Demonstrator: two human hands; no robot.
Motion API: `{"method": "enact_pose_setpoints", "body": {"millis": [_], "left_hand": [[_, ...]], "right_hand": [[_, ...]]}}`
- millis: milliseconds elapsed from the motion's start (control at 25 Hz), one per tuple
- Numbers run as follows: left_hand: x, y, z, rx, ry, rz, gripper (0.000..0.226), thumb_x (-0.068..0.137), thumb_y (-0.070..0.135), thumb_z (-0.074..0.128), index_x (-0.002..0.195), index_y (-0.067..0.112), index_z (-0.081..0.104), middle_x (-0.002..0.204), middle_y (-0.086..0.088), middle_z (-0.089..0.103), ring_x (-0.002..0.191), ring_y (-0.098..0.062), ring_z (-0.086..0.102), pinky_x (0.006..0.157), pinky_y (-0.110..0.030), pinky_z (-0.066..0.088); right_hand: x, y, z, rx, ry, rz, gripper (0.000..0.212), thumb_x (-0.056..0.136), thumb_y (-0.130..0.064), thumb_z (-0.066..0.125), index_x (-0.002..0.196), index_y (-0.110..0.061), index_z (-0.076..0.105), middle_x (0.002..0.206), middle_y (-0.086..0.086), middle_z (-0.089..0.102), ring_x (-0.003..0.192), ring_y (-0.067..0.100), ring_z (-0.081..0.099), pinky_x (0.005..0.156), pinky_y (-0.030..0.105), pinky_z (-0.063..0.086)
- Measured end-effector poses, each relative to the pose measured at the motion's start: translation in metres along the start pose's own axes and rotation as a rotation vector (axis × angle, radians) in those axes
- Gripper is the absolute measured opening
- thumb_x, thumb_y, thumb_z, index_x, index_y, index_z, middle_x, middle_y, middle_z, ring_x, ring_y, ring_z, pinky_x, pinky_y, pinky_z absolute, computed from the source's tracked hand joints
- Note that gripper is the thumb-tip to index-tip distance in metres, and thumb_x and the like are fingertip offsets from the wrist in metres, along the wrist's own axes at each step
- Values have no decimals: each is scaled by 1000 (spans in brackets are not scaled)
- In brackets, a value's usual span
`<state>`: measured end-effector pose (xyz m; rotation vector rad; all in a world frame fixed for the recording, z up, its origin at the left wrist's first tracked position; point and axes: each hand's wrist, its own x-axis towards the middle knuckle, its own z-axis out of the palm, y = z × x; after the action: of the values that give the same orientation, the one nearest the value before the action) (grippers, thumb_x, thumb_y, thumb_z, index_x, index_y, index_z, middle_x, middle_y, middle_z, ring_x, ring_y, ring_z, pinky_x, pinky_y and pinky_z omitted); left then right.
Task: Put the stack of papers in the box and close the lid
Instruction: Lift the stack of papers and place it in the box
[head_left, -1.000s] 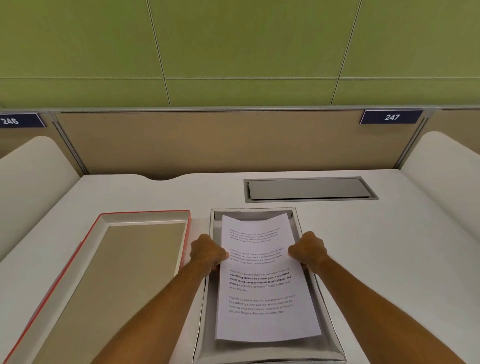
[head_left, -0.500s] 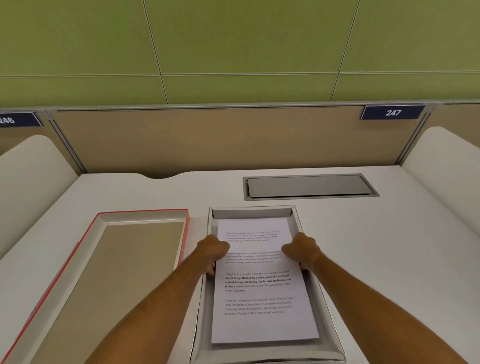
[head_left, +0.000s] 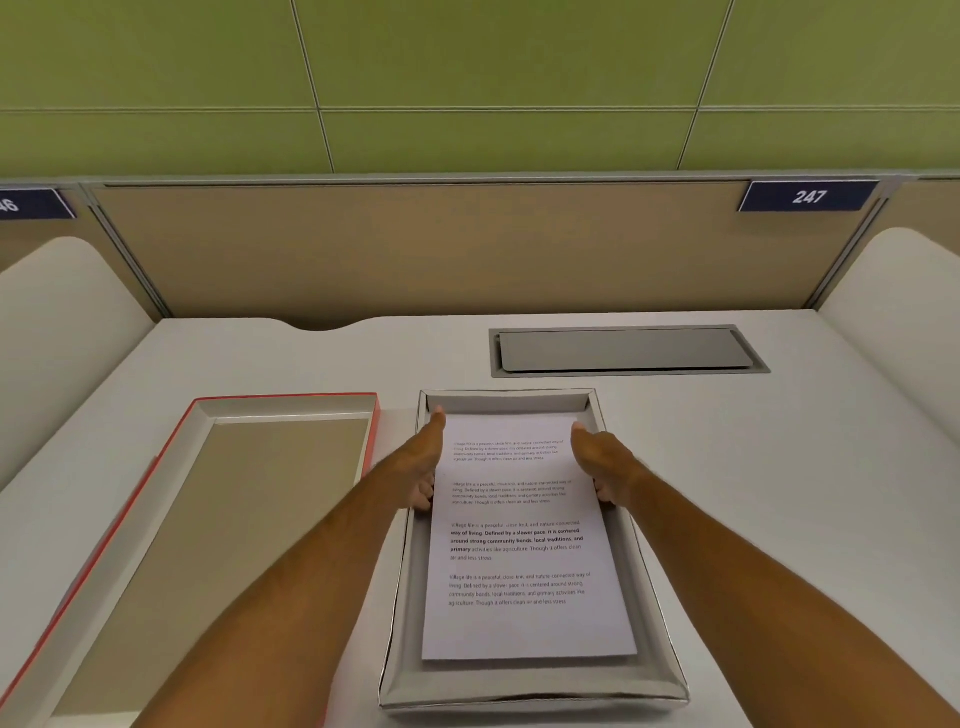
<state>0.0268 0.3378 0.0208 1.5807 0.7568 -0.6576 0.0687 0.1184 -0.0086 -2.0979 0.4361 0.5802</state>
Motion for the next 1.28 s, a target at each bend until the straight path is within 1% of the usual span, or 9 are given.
{"method": "enact_pose_setpoints", "body": {"millis": [120,200,280,320,440,600,880,1120,1280], "left_hand": [[-8,-13,-2,79,-11,81,89,89,68,38,153,8,22,156,-24,31,141,-43,35,115,-53,31],[-16,-34,1,342,46,185,85,86,55,61,150,10,29,153,-16,40,134,-36,45,106,-47,44],[-27,-66,11,605,81,279,96,78,43,75,152,12,21,148,-10,48,127,-29,54,98,-38,49],[-33,-82,17,696,74,312,113,74,41,80,155,16,6,147,-9,48,124,-27,57,98,-35,51],[-47,-116,32,854,40,298,142,67,38,84,148,28,-31,153,-15,30,130,-27,49,103,-35,49],[-61,-133,44,958,76,318,129,80,22,76,144,33,-36,160,-13,7,145,-28,28,112,-38,38],[-61,-134,44,1010,152,321,118,87,15,68,146,30,-32,165,-11,-3,152,-30,11,118,-39,26],[-61,-129,43,1022,134,309,119,85,17,71,149,25,-29,163,-12,3,150,-29,18,116,-37,29],[-60,-115,35,821,45,317,130,66,43,84,155,23,-8,159,-7,25,142,-27,36,111,-39,41]], "right_hand": [[-32,-1,-3,-54,-34,-56,65,98,-48,36,142,0,40,139,17,54,124,37,54,98,41,46],[-55,11,-4,-222,-112,-195,63,98,-39,49,145,-1,34,143,14,51,129,35,51,100,37,44],[-76,32,-1,-416,-229,-307,83,90,-39,64,152,-7,18,152,13,44,134,34,48,106,38,43],[-82,44,2,-522,-279,-315,100,85,-41,70,155,-10,5,157,15,36,138,34,44,110,41,41],[-91,76,10,-771,-344,-286,131,73,-46,79,153,-27,-23,163,21,-2,146,39,27,116,45,32],[-100,98,20,-851,-329,-330,134,76,-30,82,148,-31,-31,159,22,-27,151,42,3,118,45,26],[-104,100,21,-894,-242,-413,122,83,-16,75,151,-26,-26,160,25,-18,151,43,0,118,44,27],[-106,94,20,-876,-243,-397,123,83,-17,75,150,-25,-28,161,24,-18,151,42,1,118,44,27],[-95,79,13,-764,-332,-265,132,76,-30,81,151,-22,-27,163,22,-8,150,40,17,118,47,28]]}}
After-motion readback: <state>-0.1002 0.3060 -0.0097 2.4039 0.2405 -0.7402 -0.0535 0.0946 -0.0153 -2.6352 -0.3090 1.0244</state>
